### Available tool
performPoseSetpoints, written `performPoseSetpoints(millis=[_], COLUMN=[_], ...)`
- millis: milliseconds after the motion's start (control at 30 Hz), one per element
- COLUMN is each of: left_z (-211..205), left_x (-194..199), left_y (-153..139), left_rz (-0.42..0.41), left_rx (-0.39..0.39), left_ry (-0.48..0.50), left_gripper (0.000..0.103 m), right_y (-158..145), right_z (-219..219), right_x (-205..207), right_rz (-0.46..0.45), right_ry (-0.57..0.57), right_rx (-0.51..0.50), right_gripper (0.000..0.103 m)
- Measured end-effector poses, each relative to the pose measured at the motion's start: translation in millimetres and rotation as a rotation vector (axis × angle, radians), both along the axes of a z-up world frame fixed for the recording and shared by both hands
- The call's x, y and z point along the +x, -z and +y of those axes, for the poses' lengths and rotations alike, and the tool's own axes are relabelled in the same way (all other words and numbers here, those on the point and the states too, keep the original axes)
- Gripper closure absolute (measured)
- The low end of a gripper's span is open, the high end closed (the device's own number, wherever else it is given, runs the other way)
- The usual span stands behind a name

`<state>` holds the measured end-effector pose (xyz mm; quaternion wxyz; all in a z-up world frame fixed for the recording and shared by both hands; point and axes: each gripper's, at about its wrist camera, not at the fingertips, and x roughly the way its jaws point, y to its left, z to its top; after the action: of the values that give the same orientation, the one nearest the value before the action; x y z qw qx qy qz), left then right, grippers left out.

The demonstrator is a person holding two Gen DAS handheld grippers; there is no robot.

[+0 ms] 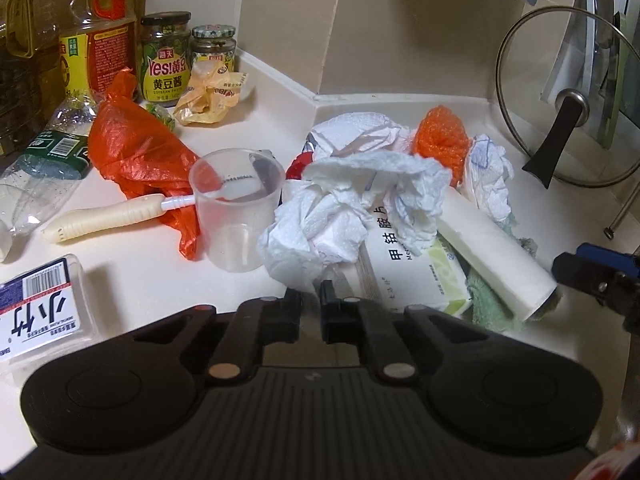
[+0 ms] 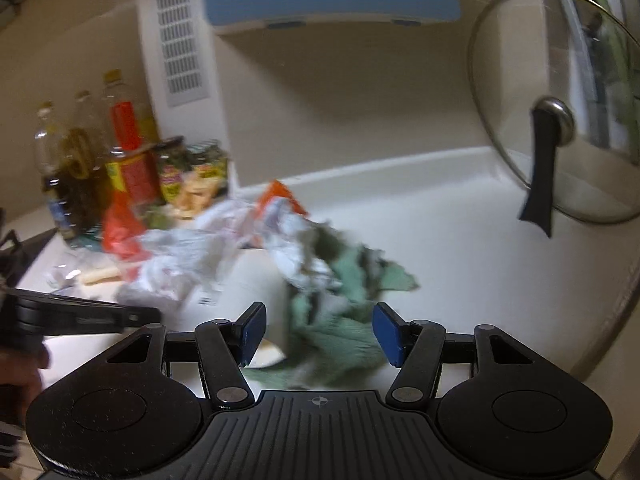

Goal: Collect trash
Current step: 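Grasp the paper towel tube with the right gripper while the left grasps crumpled tissue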

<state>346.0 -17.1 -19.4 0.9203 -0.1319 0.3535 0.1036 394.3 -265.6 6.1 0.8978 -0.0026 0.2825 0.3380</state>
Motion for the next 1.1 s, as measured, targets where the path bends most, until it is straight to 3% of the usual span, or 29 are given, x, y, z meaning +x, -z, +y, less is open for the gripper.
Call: performPoseSetpoints(millis=[333, 667, 1100], left_z=[7, 14, 18], left_x=[-31, -62, -94], left_y=[-27, -44, -40], left_rz=[-0.084, -0.122, -0.116], left_rx=[0.020, 0.039, 0.014], left_ry=[-0.027, -0.083, -0.121], left_gripper=[0.099, 0.099, 0.099], right_y=[-1, 10, 15], right_z=[32, 50, 62], right_x=[-9, 0, 6], right_rz=[0.007, 0.001, 0.001], right_ry=[-0.081, -0.090, -0.077], right_rx=[0.004, -0.081, -0.127], right_gripper=[0.044, 0.044, 0.044])
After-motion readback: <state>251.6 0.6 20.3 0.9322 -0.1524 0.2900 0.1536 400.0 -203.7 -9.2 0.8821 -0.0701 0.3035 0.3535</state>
